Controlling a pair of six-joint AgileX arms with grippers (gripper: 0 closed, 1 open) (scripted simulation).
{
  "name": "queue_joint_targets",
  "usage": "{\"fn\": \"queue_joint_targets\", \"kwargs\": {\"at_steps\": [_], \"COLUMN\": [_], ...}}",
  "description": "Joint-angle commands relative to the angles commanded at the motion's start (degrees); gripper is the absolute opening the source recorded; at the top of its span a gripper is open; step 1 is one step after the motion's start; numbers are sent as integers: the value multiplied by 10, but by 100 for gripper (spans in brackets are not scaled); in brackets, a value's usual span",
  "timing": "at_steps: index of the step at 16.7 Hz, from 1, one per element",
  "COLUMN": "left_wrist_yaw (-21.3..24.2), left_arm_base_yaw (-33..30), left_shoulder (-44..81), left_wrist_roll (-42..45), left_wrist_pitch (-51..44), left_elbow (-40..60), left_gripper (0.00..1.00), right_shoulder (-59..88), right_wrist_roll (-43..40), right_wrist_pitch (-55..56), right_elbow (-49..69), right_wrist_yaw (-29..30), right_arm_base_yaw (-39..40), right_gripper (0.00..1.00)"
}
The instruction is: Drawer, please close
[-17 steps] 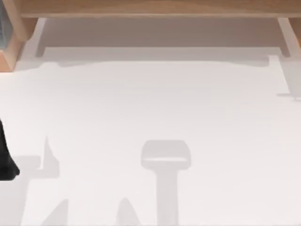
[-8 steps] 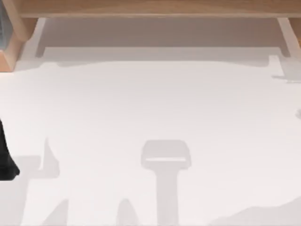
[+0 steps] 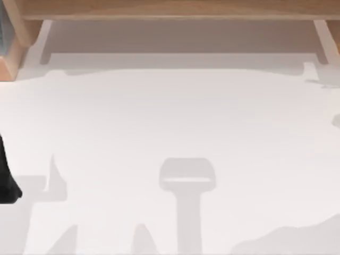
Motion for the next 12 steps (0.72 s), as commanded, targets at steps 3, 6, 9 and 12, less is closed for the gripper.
{"fn": "queue_joint_targets", "kwargs": {"at_steps": [3,6,9,12], "left_wrist_yaw": [0,0,0,0], "left_arm_base_yaw": [0,0,0,0], "left_shoulder": [0,0,0,0], "left_wrist_roll": [0,0,0,0], "left_wrist_pitch": [0,0,0,0], "left_elbow": [0,0,0,0], "left_gripper": [100,100,100,100], "right_shoulder": [20,47,67,69], "right_wrist_roll": [-1,0,0,0], "right_wrist_pitch": [-25,-58,-82,-85], "right_elbow": [46,104,147,153], "right_wrist_yaw": [11,24,34,35], "right_arm_base_yaw": [10,24,34,36], "right_gripper": [0,0,0,0]}}
